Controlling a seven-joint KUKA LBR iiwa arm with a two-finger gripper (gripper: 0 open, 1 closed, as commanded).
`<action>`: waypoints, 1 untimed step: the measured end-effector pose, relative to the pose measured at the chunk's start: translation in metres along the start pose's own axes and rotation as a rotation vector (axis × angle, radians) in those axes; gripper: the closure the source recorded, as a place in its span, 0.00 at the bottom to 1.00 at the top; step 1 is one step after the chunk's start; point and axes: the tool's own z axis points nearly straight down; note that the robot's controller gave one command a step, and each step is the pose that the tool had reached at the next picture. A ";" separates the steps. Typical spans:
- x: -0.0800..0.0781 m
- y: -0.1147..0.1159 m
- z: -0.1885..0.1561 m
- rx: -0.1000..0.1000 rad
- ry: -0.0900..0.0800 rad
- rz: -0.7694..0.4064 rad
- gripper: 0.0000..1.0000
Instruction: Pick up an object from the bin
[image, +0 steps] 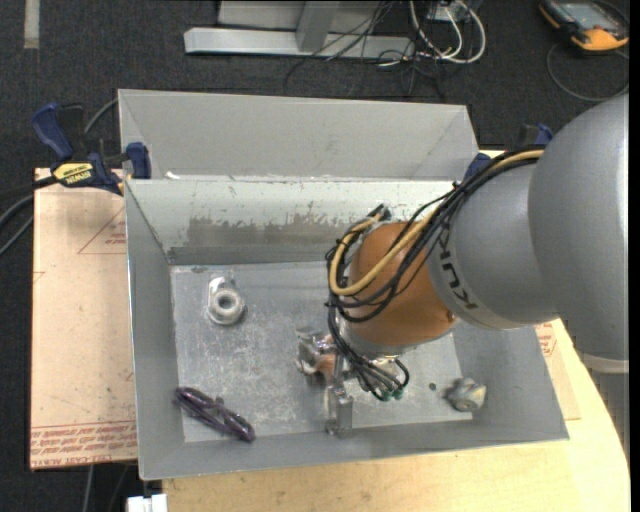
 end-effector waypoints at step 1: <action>0.006 -0.059 0.000 -0.001 0.001 0.390 0.00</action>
Offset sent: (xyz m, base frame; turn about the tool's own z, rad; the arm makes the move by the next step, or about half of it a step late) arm 0.0481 -0.0631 -0.0003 -0.1022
